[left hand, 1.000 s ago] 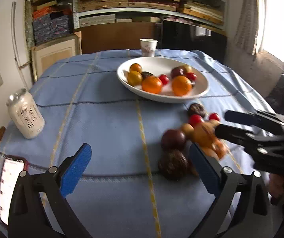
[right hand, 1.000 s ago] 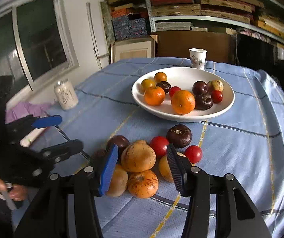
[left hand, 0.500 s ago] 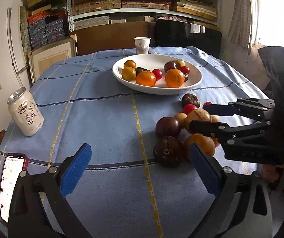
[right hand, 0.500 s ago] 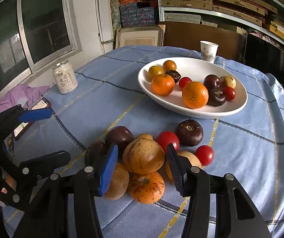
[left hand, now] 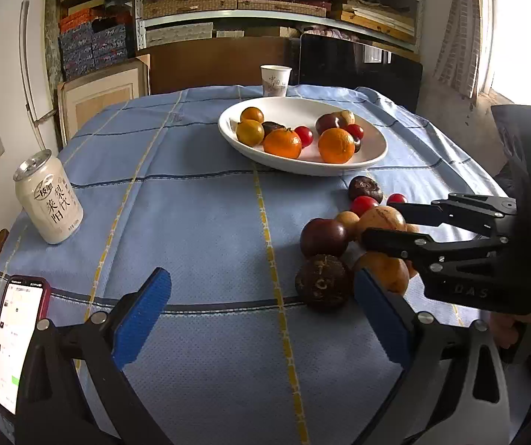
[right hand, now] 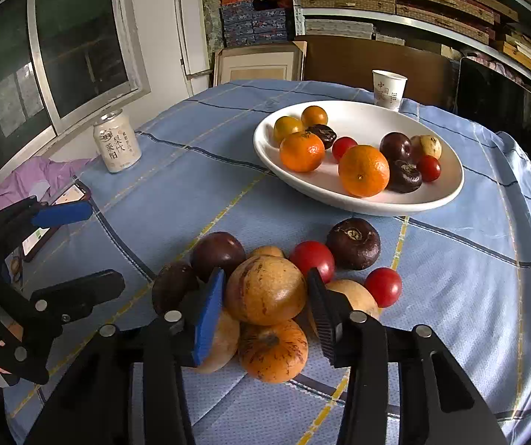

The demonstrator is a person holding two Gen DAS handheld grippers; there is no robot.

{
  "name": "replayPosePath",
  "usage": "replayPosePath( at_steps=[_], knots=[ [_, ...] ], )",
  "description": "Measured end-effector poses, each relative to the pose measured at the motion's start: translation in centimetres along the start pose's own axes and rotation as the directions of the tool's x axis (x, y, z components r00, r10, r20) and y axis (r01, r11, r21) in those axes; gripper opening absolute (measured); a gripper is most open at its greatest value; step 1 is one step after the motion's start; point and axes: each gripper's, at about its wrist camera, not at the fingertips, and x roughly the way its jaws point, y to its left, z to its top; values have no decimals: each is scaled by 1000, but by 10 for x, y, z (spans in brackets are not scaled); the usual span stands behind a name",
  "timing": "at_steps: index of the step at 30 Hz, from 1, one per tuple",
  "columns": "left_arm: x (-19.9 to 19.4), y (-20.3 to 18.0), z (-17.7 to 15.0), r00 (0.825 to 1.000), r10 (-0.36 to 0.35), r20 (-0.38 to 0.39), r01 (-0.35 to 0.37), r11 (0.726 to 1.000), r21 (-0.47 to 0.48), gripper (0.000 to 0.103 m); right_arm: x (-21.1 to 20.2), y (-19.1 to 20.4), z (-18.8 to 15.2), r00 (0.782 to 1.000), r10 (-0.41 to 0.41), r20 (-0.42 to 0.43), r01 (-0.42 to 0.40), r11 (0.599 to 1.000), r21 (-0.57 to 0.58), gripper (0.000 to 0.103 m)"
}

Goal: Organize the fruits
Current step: 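Grasp a large tan fruit from the pile with the right gripper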

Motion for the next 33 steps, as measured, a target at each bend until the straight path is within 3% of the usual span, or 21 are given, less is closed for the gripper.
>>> replayPosePath(
  at_steps=[4, 7, 12, 13, 15, 19, 24, 33],
  knots=[
    [1, -1, 0, 1000, 1, -3, -1, 1000, 5, 97, -1, -1, 0, 1000, 6, 3, -6, 1000, 9, 44],
    [2, -3, 0, 1000, -1, -6, 1, 1000, 14, 97, -6, -9, 1, 998, 55, 25, -57, 996, 69, 44],
    [8, -7, -1, 997, -73, -30, 74, 997, 20, 97, -23, -24, 3, 993, 67, 93, -79, 988, 134, 44],
    [10, -7, -1, 995, -89, -38, 89, 996, 17, 95, -25, -26, 4, 992, 70, 101, -84, 986, 141, 44],
    [17, -6, 0, 987, -144, -68, 144, 990, -2, 80, -30, -29, 4, 991, 69, 116, -87, 984, 153, 44],
    [32, -3, 2, 977, -179, -113, 175, 984, -45, 63, -35, -33, 5, 989, 79, 127, -99, 982, 162, 44],
    [41, -11, 4, 967, -209, -143, 206, 978, -32, 62, -41, -35, 6, 986, 85, 143, -109, 980, 166, 44],
    [57, -15, 5, 953, -230, -197, 225, 973, -45, 48, -48, -39, 5, 983, 92, 162, -121, 976, 182, 44]
  ],
)
